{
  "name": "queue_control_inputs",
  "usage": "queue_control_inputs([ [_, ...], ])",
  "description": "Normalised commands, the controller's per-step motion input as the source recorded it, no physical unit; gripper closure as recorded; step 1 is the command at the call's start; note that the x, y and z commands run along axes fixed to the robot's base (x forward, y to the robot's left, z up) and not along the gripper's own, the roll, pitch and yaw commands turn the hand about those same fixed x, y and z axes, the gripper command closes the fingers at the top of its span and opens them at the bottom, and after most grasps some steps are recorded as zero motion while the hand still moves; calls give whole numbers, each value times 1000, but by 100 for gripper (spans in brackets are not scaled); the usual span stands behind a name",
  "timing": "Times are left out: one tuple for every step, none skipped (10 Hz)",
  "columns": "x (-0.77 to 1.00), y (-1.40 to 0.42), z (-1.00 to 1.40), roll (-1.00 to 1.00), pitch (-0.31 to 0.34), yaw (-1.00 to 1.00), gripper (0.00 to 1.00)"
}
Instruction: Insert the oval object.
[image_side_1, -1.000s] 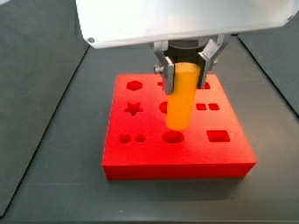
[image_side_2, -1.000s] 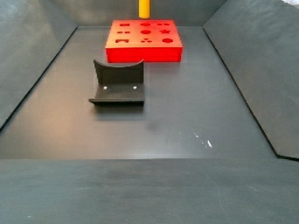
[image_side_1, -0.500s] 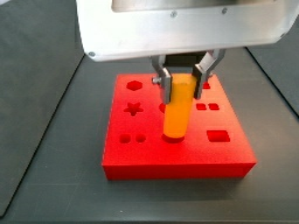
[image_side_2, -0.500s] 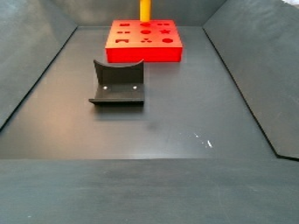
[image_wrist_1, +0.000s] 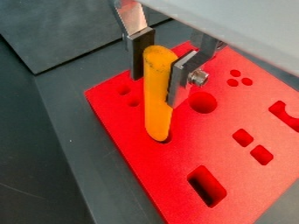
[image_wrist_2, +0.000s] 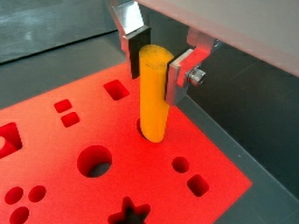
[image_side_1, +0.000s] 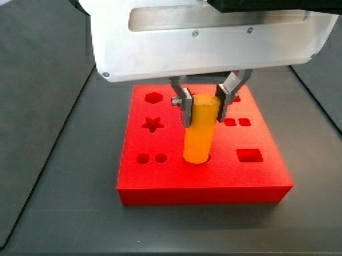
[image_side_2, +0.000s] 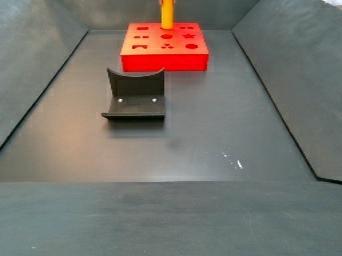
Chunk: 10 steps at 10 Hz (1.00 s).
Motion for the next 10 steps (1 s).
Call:
queue_control_inputs([
  [183, -3, -117, 114, 0, 71, 100],
  [77, 0, -180, 123, 0, 63, 100],
  [69, 0, -174, 96, 0, 6, 100],
  [0, -23, -123, 120, 0, 0, 100],
  [0, -74, -49, 180, 0, 0, 100],
  [40, -200, -60, 327, 0, 0, 100],
  [149, -243, -246, 281, 0, -9, 100],
  [197, -246, -334, 259, -9, -51, 100],
  [191, -226, -437, 246, -36, -54, 100],
  [223, -157, -623, 167, -51, -91, 100],
])
